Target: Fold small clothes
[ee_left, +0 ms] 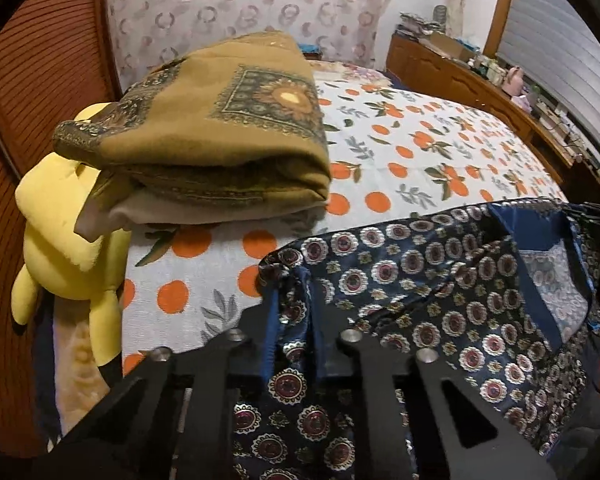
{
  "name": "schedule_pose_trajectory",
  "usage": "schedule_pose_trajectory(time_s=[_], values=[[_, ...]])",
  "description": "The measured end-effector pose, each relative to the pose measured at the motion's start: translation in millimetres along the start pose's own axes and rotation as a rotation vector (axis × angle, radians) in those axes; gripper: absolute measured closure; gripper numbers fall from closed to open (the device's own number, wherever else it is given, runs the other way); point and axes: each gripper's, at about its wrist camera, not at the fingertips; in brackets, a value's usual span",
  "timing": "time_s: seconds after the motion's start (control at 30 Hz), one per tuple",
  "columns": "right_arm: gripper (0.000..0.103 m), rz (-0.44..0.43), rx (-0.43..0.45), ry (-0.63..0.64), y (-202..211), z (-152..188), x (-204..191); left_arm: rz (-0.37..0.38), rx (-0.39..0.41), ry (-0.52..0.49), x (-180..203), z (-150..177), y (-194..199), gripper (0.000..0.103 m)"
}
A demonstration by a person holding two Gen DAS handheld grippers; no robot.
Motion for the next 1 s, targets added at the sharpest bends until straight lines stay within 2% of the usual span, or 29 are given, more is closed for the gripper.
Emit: schedule_pose_trajectory(time_s=[0.07,0.2,0.4,0.6,0.83,1.0], values=[[0.095,-0.022,-0.005,0.030,2,1,-4,0.006,0.013,0.004,1,0,5,0.095],[0.098,-0.053,0.019,0.050,12,7,-6,-0.002,0.071,-0.005,9,2,24,0.096],[0.099,-0.065,0.173,0.015,67,18,6,0.015,0.214,-0.048,24,-4,78,0.097],[0.100,0.001,0.315,0.021,131,25,9,0.020,0.381,-0.082,41,-16,143,0.097],[0.100,0.060,0.468,0.056,204,23,11,-0.007,0.552,-0.088,49,-39,204,0.097],[0.100,0.110,0.544,0.091,246,-6,13,-0.054,0.590,-0.079,41,-85,215,0.097]])
Point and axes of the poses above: each gripper's, at about its wrist camera, not at the fingertips, and y roughly against the way its jaws point, x to its right, z to its underside, and after that the axes turned 12 degrees about -x, right-handed
